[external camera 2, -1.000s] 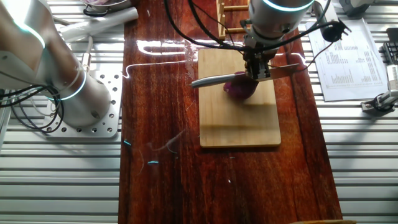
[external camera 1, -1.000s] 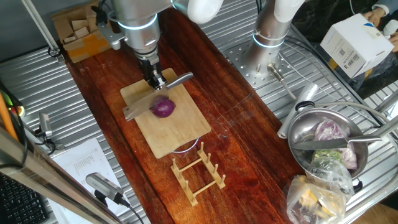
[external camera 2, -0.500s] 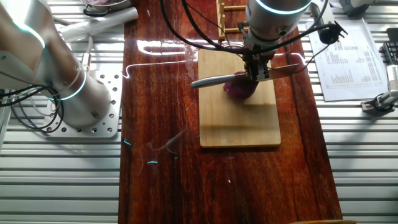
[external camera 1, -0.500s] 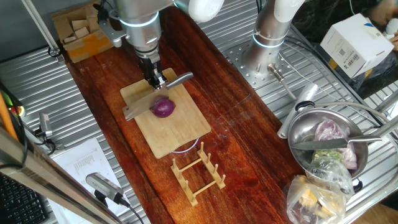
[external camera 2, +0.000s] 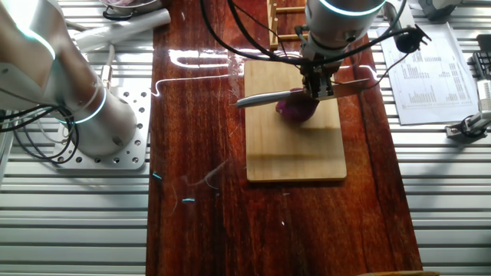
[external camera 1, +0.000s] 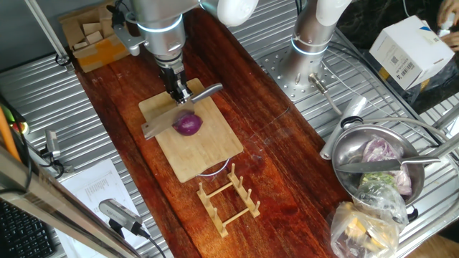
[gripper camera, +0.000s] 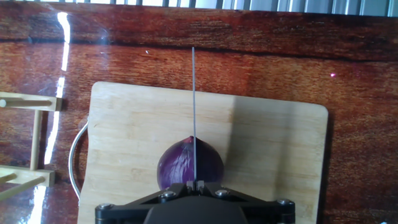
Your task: Chop the onions
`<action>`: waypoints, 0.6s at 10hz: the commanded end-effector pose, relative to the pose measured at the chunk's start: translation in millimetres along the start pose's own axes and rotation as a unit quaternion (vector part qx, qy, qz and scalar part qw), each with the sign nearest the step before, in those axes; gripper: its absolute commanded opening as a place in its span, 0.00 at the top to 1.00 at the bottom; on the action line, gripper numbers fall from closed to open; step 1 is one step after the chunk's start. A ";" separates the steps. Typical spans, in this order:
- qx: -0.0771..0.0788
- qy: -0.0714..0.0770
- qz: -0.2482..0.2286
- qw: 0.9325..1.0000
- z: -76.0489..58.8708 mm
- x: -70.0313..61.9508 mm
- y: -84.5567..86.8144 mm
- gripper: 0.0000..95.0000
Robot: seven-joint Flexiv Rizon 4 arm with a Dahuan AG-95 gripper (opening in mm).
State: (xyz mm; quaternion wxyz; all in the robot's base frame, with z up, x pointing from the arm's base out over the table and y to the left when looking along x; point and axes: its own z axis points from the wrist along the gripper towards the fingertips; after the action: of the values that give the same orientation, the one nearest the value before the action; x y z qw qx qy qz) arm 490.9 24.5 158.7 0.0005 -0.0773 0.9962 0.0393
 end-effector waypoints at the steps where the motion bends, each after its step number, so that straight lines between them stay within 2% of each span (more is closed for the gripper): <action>1: -0.002 0.004 0.001 1.000 16.5 2.0 0.3 1.00; 6: -0.007 0.007 -0.002 1.000 -0.5 6.7 -0.3 1.00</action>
State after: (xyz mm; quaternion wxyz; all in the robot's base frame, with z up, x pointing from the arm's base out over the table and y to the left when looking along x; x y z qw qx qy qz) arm 483.9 23.9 159.0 -0.0063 -0.0802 0.9957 0.0449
